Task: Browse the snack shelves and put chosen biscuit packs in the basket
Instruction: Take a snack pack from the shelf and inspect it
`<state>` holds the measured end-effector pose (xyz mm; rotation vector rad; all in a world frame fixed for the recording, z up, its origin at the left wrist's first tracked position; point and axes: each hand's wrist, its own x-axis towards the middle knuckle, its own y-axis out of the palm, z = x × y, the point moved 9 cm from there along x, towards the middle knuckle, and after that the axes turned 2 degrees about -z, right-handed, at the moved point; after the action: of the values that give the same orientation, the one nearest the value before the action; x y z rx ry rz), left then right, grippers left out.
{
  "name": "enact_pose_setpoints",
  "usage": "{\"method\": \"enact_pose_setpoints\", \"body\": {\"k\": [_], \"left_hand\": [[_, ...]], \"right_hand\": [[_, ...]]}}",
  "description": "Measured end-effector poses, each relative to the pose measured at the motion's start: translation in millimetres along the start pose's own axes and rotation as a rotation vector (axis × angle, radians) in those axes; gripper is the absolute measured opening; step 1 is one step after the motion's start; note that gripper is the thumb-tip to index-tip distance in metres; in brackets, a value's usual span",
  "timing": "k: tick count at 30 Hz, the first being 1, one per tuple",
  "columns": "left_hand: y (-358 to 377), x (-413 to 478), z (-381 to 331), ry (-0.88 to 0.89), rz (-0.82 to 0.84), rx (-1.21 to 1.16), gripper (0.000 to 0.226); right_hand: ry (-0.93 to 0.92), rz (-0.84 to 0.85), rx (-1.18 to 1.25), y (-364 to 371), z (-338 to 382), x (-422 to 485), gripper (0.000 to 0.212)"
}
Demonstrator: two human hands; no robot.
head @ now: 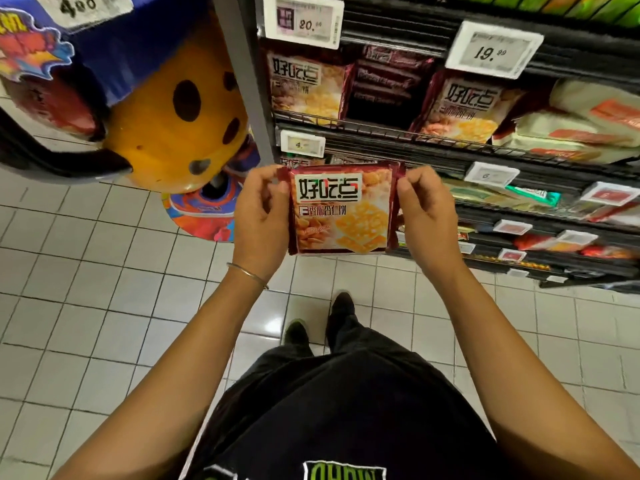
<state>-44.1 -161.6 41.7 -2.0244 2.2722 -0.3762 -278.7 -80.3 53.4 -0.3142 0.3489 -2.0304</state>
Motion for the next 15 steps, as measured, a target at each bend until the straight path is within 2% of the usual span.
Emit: {"method": "enact_pose_setpoints", "body": {"k": [3, 7, 11, 15], "left_hand": [[-2.2, -7.0, -4.7, 0.039, 0.058, -0.056, 0.01], [-6.3, -13.3, -9.5, 0.076, 0.07, -0.01, 0.012], [-9.4, -14.9, -19.0, 0.027, 0.057, -0.092, 0.017], [-7.7, -17.7, -26.9, -0.029, 0.029, -0.142, 0.018]], "right_hand": [[-0.061, -0.035, -0.079, -2.5, 15.3, -15.9, 0.019], [-0.131, -0.051, -0.095, -7.0, 20.7, -36.9, 0.008], [-0.146, -0.062, -0.036, -17.1, 22.5, -45.7, 0.032], [-0.163, -0.096, 0.099, -34.8, 26.1, -46.7, 0.032]]}}
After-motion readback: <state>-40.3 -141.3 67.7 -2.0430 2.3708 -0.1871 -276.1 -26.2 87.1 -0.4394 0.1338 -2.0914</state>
